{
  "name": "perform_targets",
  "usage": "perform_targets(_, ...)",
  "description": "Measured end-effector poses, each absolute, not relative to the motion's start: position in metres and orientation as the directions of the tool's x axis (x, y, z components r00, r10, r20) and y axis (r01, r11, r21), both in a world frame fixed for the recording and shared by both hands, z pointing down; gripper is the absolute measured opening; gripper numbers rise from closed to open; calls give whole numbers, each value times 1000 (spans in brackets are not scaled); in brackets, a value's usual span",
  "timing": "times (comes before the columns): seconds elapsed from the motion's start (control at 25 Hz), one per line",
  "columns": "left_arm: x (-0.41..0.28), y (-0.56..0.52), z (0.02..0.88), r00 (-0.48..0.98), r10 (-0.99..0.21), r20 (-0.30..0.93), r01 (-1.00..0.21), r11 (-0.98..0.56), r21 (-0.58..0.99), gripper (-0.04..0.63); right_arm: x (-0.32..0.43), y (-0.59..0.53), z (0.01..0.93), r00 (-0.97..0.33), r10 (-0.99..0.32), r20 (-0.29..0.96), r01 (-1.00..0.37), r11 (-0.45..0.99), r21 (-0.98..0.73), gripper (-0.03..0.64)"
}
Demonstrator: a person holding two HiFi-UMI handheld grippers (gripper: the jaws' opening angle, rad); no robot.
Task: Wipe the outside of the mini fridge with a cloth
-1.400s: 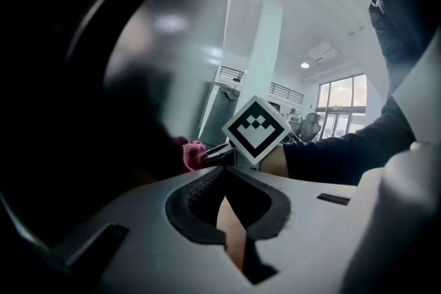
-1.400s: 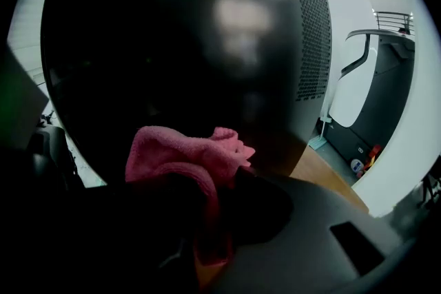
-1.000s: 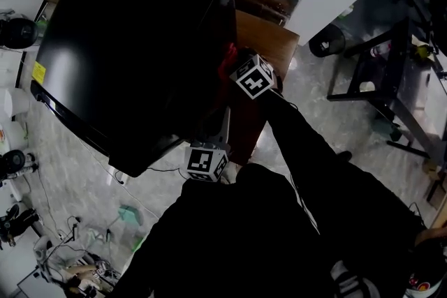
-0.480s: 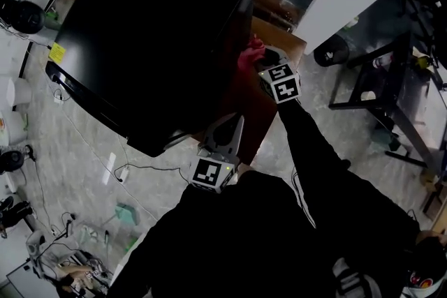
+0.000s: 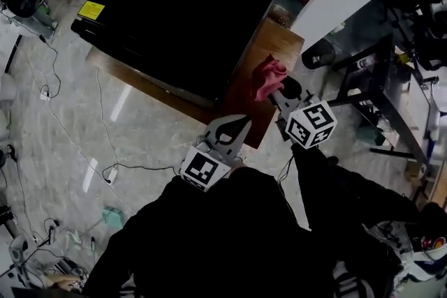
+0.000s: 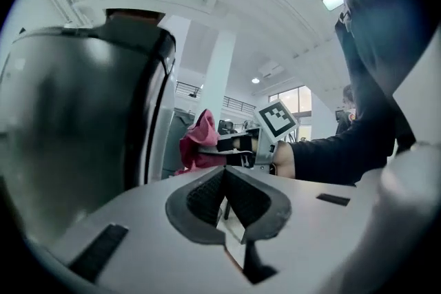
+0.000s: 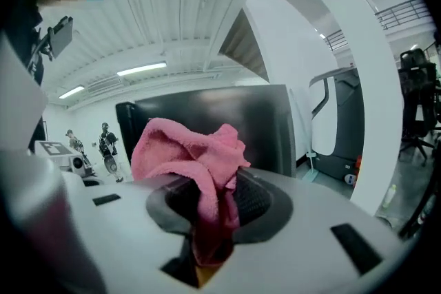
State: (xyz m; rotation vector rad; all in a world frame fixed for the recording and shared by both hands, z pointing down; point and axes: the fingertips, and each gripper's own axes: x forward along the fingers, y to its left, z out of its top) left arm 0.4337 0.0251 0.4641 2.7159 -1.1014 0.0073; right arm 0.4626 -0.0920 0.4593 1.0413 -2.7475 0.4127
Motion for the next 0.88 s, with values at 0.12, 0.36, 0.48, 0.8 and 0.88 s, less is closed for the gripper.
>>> perform_targets(0.12,386,59,441,718,-694,47,-689,-700,188,5,425,-38,429,-743,-632,220,-668,722,-181,106)
perform_targets(0.36,288,110,416,697,-717,26,-714,-690,120,5,353,51,374,-764,-633,124,-644,739,-199,106)
perform_targets(0.48,247,122,402,675,-737,18,-735,-671,98,5,323,77,356,-774,-628,81,-628,748,-214,106)
perform_targets(0.8,177,126,359,613,-789,-42,-786,-614,66,5,251,104,352,-819,-572,32,-559,786,-263,106)
perform_targets(0.88,170,122,354,600,-799,-43,-797,-601,52,5,238,106,353,-837,-547,25,-532,803,-269,107)
